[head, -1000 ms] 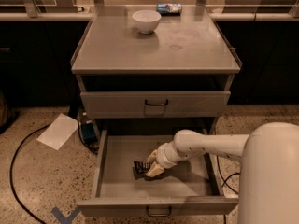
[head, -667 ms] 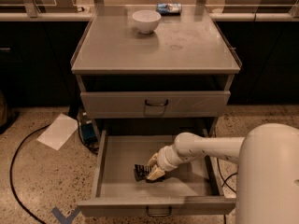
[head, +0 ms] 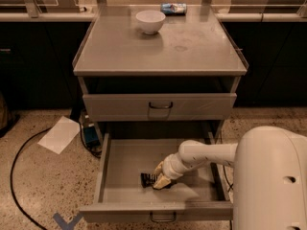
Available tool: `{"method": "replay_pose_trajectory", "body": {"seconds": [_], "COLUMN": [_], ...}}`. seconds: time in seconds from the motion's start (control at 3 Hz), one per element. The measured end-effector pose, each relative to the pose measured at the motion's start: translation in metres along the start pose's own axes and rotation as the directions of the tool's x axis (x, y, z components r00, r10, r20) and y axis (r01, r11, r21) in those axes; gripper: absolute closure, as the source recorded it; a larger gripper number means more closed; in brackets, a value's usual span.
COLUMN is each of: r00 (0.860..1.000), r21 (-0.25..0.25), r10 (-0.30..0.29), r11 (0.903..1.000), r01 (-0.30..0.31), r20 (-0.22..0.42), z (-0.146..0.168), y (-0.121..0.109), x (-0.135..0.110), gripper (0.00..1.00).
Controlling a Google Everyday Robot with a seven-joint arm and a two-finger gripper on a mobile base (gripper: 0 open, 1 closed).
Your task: Place rxbar chocolate into middle drawer
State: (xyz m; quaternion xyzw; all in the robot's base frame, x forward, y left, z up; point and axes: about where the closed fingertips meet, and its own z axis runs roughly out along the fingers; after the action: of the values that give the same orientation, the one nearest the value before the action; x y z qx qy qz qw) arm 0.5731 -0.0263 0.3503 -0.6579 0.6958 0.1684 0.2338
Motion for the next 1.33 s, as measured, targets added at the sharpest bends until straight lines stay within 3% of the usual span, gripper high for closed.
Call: {"method": "replay_pose_trajectory", "body": {"seconds": [1.0, 1.33], "r00": [1.000, 1.000], "r21": [0.000, 0.000], "r10": [0.000, 0.000], "r11": [1.0000, 1.0000], "r01": [0.000, 0.000], "r20": [0.000, 0.000], "z": [0.0001, 0.0001], "y": [0.0001, 0.0001], "x": [0.0000, 0.0000], "gripper": [0.12, 0.00]}}
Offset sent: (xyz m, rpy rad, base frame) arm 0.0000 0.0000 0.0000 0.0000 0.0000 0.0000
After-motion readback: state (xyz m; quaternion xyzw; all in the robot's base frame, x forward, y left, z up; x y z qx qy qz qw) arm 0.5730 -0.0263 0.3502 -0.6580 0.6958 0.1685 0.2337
